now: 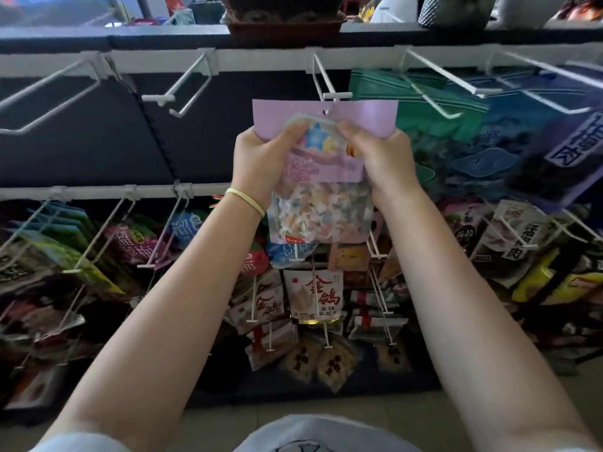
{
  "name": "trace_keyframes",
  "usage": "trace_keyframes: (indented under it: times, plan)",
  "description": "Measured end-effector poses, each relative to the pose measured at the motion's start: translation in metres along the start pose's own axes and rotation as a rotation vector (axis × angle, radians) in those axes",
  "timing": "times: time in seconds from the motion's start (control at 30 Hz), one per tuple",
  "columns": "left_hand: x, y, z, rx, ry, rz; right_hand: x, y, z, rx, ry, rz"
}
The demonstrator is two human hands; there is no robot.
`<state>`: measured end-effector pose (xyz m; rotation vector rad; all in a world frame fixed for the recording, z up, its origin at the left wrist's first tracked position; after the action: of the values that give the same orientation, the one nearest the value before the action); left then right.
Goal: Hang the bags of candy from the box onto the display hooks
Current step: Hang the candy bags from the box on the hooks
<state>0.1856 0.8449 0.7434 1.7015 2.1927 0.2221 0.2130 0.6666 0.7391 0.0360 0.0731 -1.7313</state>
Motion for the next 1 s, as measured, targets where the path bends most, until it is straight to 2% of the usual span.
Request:
trace_keyframes:
  times: [0.07,0.13,0.23,0.3,0.33,0.4,0.53,0.7,0.9,1.0]
  plan:
    - [0.003,0.006,0.004,0.02,0.036,-0.007,-0.001,0.004,-0.003,0.054,-0.024,0.0]
    - [0.007,0.005,0.011,0.035,0.069,0.008,0.002,-0.001,-0.009,0.168,-0.104,-0.097]
    - [0.017,-0.003,0.031,0.048,0.063,0.114,0.006,-0.023,-0.025,0.542,-0.32,-0.34]
    - [0.022,-0.008,0.049,0.048,0.06,0.177,0.005,-0.029,-0.044,0.737,-0.522,-0.37]
    - [0.022,-0.01,0.056,0.051,0.064,0.179,0.003,-0.028,-0.052,0.778,-0.64,-0.36]
    - [0.022,-0.008,0.065,0.052,0.084,0.131,-0.002,-0.022,-0.062,0.769,-0.792,-0.321]
    - [0.023,0.01,0.071,0.047,0.14,0.014,-0.012,-0.004,-0.063,0.701,-0.864,-0.231]
    - [0.023,0.042,0.079,0.086,0.242,0.0,-0.022,0.019,-0.057,0.613,-0.908,-0.153]
    - [0.016,0.056,0.083,0.138,0.298,0.01,-0.024,0.032,-0.054,0.581,-0.976,-0.132]
    - [0.017,0.05,0.079,0.13,0.393,-0.018,-0.019,0.03,-0.057,0.557,-0.998,-0.2]
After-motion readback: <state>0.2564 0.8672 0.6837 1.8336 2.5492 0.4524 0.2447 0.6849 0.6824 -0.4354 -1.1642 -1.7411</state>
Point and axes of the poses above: each hand's wrist, its own y-axis towards the middle knuckle, its own x-axis out of the back of the hand, z = x × y, the point moved 3 cm from there along y, towards the middle knuckle, and after that the axes turned 8 degrees about -x, right-handed, at the moved point
